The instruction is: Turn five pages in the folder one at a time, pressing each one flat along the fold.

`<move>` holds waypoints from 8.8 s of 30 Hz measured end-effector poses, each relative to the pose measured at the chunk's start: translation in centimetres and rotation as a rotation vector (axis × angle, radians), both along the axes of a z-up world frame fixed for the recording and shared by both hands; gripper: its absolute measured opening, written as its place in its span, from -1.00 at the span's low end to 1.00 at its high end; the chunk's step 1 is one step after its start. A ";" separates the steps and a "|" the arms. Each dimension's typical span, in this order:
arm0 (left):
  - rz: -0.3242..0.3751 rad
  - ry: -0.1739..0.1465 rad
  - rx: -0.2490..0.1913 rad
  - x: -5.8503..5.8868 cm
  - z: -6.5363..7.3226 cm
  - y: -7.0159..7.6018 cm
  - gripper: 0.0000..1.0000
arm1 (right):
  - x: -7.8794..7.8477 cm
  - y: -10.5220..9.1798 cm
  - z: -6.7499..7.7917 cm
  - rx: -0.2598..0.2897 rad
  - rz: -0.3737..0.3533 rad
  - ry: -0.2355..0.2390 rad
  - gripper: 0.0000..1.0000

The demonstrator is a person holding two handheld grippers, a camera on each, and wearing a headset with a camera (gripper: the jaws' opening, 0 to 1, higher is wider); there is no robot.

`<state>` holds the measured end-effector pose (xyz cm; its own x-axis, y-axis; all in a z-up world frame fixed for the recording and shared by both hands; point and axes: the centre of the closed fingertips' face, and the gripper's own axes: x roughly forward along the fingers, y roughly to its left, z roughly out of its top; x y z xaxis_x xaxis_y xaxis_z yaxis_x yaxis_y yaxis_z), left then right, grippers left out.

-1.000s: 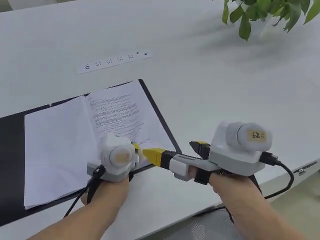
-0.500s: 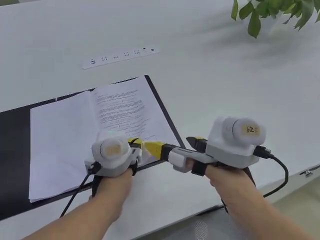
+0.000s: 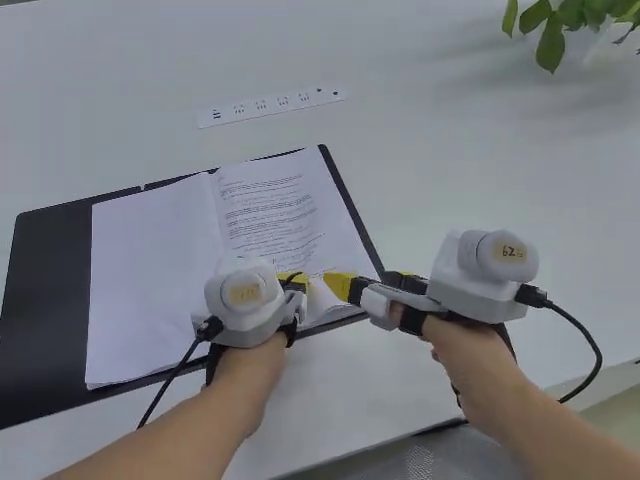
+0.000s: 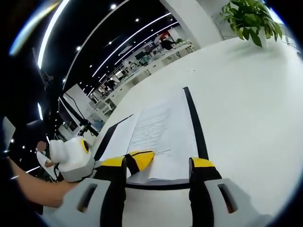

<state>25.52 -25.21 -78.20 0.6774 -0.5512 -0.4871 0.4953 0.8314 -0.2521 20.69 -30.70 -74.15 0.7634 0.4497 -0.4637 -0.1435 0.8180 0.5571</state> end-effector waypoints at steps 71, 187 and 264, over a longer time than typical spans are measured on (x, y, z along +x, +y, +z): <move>-0.030 -0.109 0.056 -1.7 6.1 5.4 -0.66 | -0.1 0.0 4.8 0.041 -0.058 -0.065 -1.00; 0.153 -0.033 0.245 -4.9 -0.6 24.3 -0.63 | 11.0 17.0 -3.2 0.412 0.142 0.284 -1.00; 0.163 -0.059 0.236 -4.9 -0.6 24.5 -0.63 | 15.0 17.0 -3.5 0.770 -0.057 0.416 -1.00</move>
